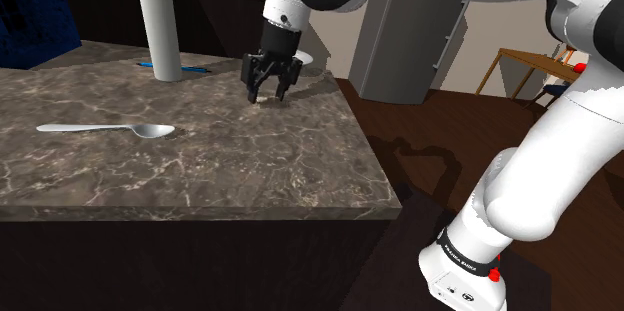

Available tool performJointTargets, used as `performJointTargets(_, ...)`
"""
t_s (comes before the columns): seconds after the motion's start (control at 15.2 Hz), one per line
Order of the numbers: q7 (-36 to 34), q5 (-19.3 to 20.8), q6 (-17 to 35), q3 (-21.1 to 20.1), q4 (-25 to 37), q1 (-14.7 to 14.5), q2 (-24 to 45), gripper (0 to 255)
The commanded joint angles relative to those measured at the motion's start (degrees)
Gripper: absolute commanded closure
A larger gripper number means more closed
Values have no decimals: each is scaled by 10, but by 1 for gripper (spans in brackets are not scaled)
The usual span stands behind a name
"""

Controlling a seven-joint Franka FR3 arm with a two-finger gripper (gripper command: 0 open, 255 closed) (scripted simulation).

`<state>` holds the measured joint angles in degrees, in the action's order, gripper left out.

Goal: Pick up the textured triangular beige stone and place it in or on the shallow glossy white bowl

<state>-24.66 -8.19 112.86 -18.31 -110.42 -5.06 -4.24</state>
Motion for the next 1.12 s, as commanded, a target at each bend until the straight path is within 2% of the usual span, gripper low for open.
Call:
performJointTargets(0.0, -1, 0, -14, 0, 11, 0, -3, 255)
performJointTargets(1.06, -16, 7, -137, 2, 144, 2, 6, 255)
